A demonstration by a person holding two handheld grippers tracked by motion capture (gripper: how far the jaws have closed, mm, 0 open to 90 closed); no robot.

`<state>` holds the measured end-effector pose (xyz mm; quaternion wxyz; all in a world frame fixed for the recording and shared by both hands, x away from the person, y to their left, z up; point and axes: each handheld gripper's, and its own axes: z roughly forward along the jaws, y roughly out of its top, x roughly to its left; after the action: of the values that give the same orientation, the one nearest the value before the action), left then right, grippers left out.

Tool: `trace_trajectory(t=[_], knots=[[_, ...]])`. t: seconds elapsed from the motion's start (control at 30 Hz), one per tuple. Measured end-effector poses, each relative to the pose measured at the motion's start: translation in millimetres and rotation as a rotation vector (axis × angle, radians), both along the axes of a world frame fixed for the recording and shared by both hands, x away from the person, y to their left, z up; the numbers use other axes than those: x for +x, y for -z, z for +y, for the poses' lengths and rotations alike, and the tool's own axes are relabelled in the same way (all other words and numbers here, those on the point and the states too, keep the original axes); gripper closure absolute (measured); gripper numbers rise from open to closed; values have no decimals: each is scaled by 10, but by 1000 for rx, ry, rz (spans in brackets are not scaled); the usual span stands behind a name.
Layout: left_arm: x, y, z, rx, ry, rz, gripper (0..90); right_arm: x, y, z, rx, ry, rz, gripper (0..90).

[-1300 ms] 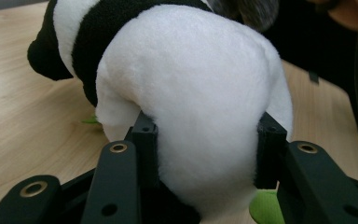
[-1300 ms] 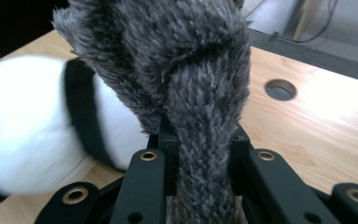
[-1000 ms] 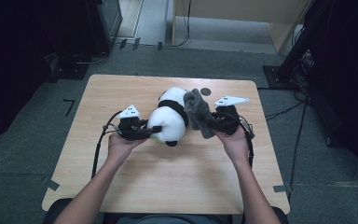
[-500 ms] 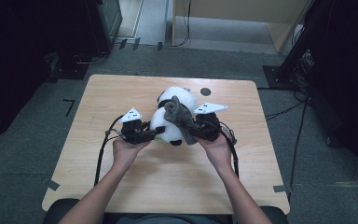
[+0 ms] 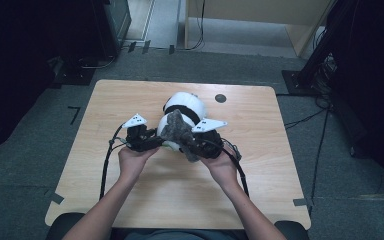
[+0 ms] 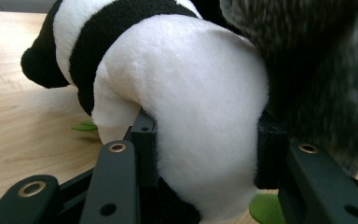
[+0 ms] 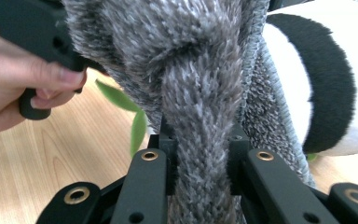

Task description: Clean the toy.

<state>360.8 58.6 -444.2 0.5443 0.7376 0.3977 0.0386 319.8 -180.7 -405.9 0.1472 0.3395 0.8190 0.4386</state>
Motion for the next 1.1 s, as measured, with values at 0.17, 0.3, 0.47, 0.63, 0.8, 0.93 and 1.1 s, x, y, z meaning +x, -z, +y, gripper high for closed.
trace_trajectory(t=[0.17,0.3,0.47,0.63,0.8,0.93,1.1], knots=[[1,-18,24,-15,-20,17,549,-43,67,96,-11,-22,3,770],[1,-28,37,-36,-32,26,549,-68,125,170,-12,-51,12,771],[-4,-36,42,-50,-39,36,551,-97,201,265,-36,-78,4,773],[8,-18,50,-67,-49,61,552,-92,305,311,-50,-104,2,775],[9,-25,64,-94,-43,54,551,-70,413,346,-94,-135,14,776],[4,-43,74,-116,-35,54,550,-40,497,359,-114,-132,39,777],[10,-45,89,-128,-34,61,550,21,579,304,-109,-115,43,777]])
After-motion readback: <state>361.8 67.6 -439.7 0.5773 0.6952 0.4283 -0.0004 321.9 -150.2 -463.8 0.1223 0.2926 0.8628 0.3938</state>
